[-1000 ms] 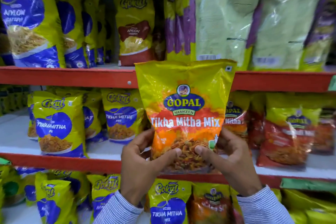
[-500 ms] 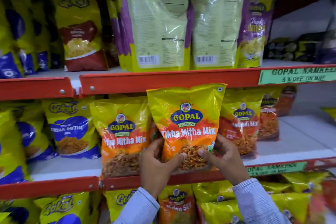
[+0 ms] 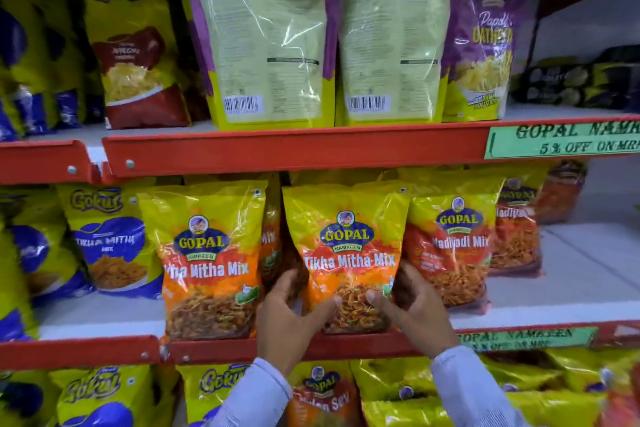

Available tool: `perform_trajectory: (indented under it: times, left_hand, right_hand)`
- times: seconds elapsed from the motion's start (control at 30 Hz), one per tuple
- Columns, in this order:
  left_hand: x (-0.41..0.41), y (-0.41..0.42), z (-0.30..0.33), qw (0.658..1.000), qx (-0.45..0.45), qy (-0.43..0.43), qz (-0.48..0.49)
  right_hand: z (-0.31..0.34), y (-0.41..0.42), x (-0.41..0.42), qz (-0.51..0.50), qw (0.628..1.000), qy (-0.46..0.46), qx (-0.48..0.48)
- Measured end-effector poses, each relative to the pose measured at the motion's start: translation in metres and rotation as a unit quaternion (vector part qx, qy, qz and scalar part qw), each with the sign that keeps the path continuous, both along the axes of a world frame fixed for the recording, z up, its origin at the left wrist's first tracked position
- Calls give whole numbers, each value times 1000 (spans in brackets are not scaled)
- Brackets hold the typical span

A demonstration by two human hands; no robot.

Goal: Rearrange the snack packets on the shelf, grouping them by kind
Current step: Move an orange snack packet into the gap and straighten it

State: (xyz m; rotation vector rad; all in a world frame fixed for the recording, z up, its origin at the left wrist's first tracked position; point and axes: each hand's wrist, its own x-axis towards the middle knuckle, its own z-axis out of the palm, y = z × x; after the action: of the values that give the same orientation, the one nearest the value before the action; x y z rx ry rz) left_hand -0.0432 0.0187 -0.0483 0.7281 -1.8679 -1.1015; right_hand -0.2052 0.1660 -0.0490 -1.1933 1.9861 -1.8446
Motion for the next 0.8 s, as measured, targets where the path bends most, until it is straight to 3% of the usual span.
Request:
perform_trajectory:
  times: [0.1,0.2,0.4,0.53,0.8]
  left_hand:
    - [14,4,7,997,-67,6,35]
    - [19,8,8,997,-72,0,33]
    - [2,-4,29,996,20,73,47]
    - [-7,-12,34,996,23,70,56]
    - [-8,-7,41,989,6,107,104]
  right_hand:
    - [-2,5,7,-67,996,28,-55]
    - [0,5,16,-93,992,36,-76]
    - [21,-16,-6,-97,980,-117,-125]
    - [23,-23,-17,-122,966,-181,-142]
    - [27,-22,-12,-189,955,-153,-168]
